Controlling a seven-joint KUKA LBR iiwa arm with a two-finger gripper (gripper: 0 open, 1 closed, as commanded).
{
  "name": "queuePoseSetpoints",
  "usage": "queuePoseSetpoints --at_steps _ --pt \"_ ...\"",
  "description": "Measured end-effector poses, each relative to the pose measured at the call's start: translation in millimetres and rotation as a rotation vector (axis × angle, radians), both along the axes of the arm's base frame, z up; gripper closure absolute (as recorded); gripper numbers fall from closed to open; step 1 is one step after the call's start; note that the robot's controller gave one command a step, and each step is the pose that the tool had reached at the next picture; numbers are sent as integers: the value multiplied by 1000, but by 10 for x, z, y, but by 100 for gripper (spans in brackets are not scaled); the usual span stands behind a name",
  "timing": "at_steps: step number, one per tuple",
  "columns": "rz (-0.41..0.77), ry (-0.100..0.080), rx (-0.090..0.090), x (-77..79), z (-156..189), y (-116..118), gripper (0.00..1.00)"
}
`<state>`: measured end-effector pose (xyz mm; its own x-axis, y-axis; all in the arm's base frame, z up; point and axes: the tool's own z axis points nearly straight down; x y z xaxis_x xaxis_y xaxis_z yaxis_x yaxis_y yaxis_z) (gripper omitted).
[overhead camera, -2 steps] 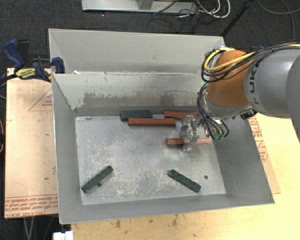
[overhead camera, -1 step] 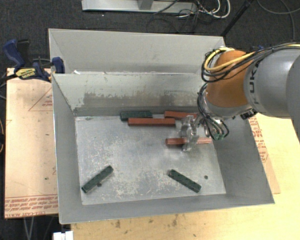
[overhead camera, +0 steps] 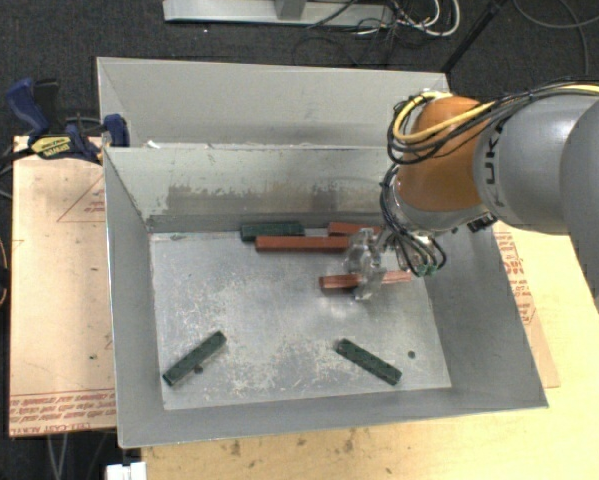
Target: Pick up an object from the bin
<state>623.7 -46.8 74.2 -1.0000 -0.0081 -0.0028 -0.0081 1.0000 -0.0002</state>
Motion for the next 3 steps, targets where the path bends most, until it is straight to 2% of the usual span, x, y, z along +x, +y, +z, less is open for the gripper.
queuePoseSetpoints --at_steps 1,2,3 --pt "21 4 2 -4 38 69 100" --pt "7 -3 1 37 577 41 100" --pt "-52 0 1 -132 1673 414 100"
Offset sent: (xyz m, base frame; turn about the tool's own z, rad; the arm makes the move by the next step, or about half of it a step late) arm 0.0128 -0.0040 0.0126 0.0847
